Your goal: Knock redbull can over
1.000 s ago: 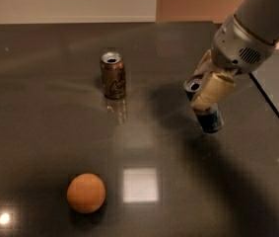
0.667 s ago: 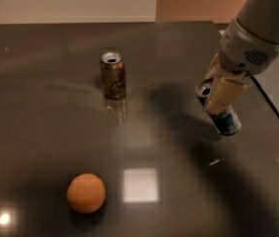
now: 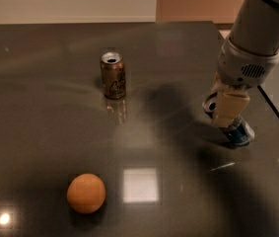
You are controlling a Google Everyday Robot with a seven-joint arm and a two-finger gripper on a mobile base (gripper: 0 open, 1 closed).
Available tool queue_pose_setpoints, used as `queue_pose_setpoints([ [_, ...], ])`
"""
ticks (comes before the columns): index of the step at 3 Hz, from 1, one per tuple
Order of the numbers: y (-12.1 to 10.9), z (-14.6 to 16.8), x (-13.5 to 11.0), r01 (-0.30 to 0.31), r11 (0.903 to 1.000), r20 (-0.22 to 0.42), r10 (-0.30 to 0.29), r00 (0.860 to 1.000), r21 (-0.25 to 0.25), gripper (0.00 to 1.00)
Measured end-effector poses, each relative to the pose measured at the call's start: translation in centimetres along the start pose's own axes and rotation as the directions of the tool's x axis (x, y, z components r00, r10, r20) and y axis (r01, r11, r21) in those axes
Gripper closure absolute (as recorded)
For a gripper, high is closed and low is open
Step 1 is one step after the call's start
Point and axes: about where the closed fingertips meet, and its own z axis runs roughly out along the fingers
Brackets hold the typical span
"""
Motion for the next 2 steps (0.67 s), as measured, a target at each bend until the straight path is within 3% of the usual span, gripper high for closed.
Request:
queue_pose_setpoints([
  [2,0.3,2.7,-0.6,0.059,0.9960,-0.076,-0.064,0.995,-0.066,0.59],
])
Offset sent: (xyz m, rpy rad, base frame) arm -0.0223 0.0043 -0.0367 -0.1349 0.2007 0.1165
